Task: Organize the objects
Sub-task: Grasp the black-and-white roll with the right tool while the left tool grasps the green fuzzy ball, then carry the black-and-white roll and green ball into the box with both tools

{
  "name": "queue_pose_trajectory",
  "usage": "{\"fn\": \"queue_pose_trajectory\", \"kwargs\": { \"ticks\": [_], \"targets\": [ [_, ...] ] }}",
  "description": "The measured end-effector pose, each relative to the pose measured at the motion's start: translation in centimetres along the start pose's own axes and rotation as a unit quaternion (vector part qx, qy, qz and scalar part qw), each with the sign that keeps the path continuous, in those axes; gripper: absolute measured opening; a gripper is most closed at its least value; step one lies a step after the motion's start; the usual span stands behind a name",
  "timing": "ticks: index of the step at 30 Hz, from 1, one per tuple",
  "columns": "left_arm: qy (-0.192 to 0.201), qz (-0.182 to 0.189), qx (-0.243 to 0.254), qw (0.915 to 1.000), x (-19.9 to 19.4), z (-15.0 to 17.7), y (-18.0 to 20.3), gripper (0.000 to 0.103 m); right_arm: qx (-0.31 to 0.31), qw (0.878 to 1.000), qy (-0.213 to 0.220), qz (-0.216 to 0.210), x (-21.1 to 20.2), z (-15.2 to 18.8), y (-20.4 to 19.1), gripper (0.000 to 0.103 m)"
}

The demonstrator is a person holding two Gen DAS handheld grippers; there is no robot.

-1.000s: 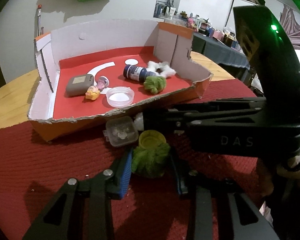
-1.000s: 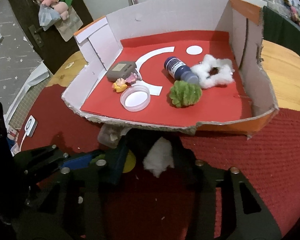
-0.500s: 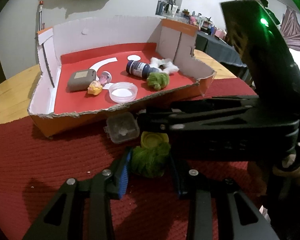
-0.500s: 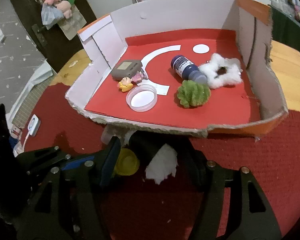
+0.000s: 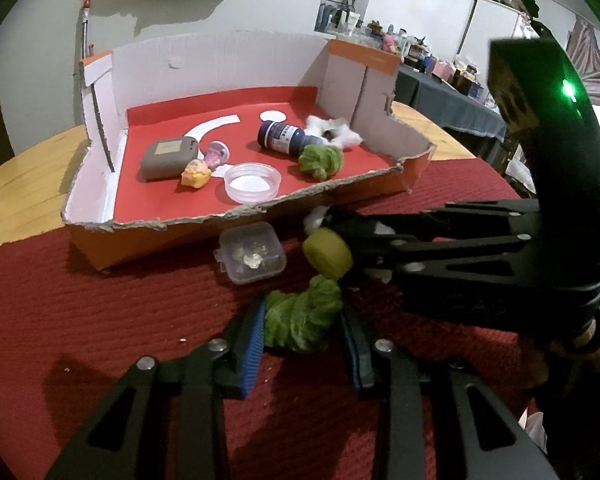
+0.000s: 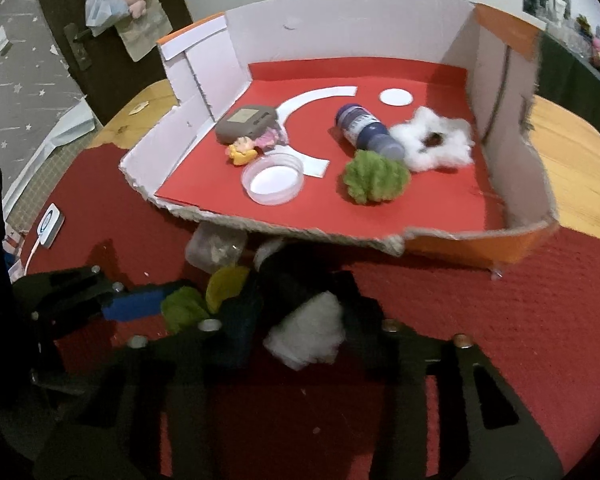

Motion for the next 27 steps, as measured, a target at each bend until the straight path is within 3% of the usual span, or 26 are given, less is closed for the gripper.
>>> {"fn": "queue_pose_trajectory", "kwargs": {
  "ticks": [8, 27],
  "targets": [
    [0.005, -0.011, 0.001, 0.9999, -0.3, 0.0, 0.2, 0.035, -0.004, 1.000, 0.006, 0.010, -0.8, 0.6, 0.1, 0.031],
    [0.031, -0.019, -0.001, 0.9994, -2.5, -0.3, 0.5, 0.035, -0.002, 0.999, 0.040, -0.021, -4.8, 1.3, -0.6, 0.031]
  ]
}}
Point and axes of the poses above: each gripper's, at about its wrist camera, not at the fingertips, and x roughly the way its jaws point, y to its right, z to its underside, the point moved 1 cm from there along x, roughly the way its jaws point, and after that the axes turned 10 degrees about z, right-handed, at the moved point
